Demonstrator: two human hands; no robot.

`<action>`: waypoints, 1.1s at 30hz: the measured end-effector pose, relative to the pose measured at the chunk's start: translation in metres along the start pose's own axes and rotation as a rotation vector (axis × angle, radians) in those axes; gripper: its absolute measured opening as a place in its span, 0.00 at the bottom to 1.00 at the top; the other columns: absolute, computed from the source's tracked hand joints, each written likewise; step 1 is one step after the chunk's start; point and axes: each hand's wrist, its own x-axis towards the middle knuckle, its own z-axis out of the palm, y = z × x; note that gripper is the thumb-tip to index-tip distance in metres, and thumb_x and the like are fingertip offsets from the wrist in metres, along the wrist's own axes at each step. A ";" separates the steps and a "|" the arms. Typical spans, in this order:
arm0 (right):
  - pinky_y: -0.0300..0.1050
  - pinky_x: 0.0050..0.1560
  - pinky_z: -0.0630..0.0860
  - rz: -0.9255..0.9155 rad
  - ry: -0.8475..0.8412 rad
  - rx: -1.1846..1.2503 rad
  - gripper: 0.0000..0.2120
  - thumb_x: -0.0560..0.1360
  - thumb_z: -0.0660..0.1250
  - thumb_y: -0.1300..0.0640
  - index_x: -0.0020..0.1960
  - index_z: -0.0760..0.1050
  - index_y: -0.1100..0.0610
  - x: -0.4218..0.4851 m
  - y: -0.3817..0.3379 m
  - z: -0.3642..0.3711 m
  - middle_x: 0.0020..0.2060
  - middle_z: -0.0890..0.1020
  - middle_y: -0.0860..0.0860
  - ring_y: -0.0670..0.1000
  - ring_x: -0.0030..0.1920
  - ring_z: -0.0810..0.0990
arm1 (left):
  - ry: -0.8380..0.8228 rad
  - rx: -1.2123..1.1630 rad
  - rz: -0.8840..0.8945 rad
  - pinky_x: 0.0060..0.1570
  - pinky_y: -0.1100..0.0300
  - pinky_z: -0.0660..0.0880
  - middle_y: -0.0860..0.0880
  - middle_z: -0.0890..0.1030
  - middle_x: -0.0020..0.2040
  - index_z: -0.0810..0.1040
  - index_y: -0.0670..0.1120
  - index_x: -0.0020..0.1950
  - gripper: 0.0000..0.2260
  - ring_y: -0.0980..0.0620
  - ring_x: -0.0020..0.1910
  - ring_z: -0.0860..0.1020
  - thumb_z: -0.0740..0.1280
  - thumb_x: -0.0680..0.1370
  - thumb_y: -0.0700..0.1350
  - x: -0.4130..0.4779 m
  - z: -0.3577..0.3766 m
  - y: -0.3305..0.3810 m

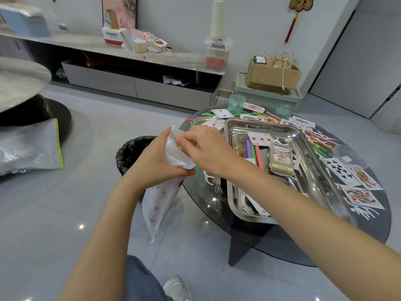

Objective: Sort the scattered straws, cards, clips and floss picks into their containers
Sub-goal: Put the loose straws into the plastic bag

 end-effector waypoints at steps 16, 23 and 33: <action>0.47 0.40 0.66 0.502 -0.264 -0.408 0.29 0.73 0.67 0.57 0.68 0.59 0.65 -0.001 0.046 0.050 0.54 0.77 0.62 0.64 0.56 0.76 | 0.043 0.223 -0.108 0.55 0.56 0.67 0.54 0.68 0.63 0.55 0.50 0.76 0.53 0.52 0.61 0.69 0.78 0.56 0.58 0.003 -0.014 -0.034; 0.46 0.36 0.67 0.594 -0.275 -0.168 0.18 0.70 0.69 0.54 0.56 0.68 0.58 -0.008 0.039 0.016 0.48 0.77 0.55 0.55 0.47 0.75 | -0.062 0.201 -0.125 0.58 0.50 0.73 0.58 0.75 0.58 0.67 0.54 0.66 0.41 0.54 0.57 0.74 0.77 0.56 0.58 0.009 -0.005 -0.033; 0.38 0.29 0.64 0.663 -0.267 0.221 0.12 0.69 0.67 0.57 0.51 0.70 0.49 -0.072 0.032 -0.047 0.25 0.75 0.45 0.42 0.23 0.68 | -0.256 0.011 -0.187 0.52 0.56 0.77 0.53 0.77 0.53 0.67 0.51 0.65 0.35 0.54 0.52 0.77 0.76 0.61 0.48 0.037 0.009 -0.030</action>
